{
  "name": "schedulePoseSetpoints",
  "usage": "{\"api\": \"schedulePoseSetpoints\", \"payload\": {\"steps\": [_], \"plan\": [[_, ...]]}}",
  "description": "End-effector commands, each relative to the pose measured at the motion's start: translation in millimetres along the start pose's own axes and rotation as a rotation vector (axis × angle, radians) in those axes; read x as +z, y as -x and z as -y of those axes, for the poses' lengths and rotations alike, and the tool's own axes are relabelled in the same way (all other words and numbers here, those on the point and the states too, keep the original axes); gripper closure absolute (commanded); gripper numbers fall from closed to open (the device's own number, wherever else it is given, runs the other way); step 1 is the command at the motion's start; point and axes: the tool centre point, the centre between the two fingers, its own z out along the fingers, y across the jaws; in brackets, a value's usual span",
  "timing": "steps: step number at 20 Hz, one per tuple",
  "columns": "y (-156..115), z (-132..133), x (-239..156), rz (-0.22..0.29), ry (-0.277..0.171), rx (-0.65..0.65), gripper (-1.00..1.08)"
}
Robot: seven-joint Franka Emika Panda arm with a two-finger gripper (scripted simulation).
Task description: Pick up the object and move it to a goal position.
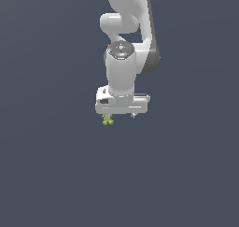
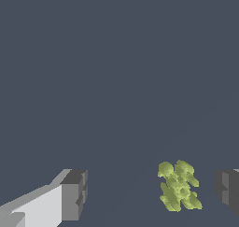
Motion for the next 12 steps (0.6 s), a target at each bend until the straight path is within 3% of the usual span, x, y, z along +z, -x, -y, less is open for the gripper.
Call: {"api": "schedulePoseSetpoints", "payload": {"steps": [1, 12], "plan": [[0.0, 0.0, 0.0, 0.000, 0.000, 0.000, -0.92], [0.2, -29.0, -10.8, -0.011, 0.026, 0.005, -0.92]]}}
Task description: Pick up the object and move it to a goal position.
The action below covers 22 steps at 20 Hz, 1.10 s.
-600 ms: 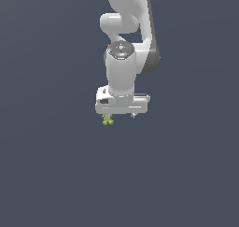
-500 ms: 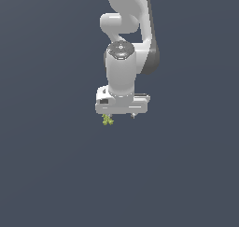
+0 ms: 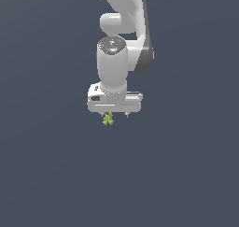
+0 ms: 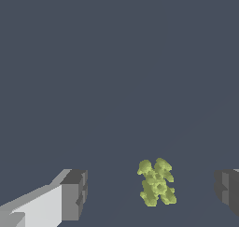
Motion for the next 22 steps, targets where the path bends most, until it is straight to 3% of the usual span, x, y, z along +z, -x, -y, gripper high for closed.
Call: {"api": "schedulePoseSetpoints", "payload": {"steps": [1, 10, 22], "plan": [[0.1, 0.8, 0.2, 0.001, 0.000, -0.002, -0.92], [15.2, -10.3, 20.4, 0.010, -0.001, -0.023, -0.92], [70.8, -40.7, 78.5, 0.041, -0.006, -0.088, -0.92]]}}
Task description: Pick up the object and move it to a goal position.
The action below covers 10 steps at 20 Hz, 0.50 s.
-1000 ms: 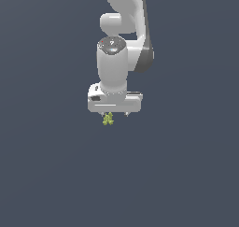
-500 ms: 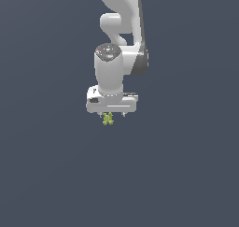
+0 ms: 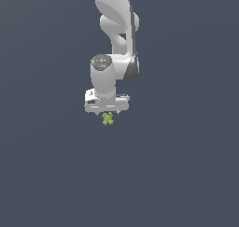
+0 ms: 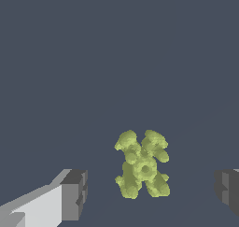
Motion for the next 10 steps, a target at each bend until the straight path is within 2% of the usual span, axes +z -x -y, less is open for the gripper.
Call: {"api": "schedulePoseSetpoints", "payload": {"steps": [1, 10], "plan": [[9.1, -3.3, 8.3, 0.004, -0.001, -0.011, -0.92], [16.8, -6.1, 16.4, 0.008, -0.002, -0.018, -0.92]]}}
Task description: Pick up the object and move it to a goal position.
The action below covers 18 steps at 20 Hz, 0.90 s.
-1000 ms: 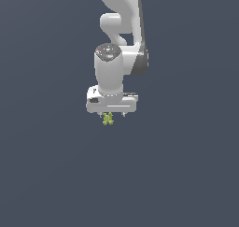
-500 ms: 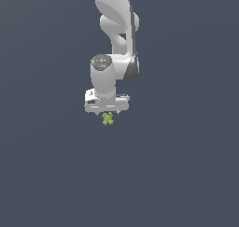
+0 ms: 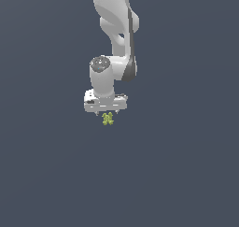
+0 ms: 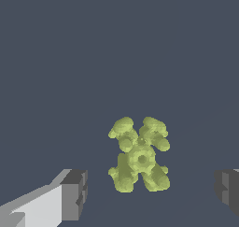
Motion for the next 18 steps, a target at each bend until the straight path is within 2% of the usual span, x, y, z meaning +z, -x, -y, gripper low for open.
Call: {"api": "schedulePoseSetpoints", "payload": {"steps": [1, 11, 16, 17, 18], "plan": [[0.1, 0.1, 2.6, 0.000, 0.000, 0.000, -0.92], [2.0, 0.2, 43.5, 0.000, 0.000, -0.002, -0.92], [1.5, -0.1, 50.5, 0.000, 0.000, -0.002, -0.92], [1.5, -0.1, 50.5, 0.000, 0.000, -0.002, 1.08], [1.5, -0.1, 50.5, 0.000, 0.000, -0.002, 1.08]]}}
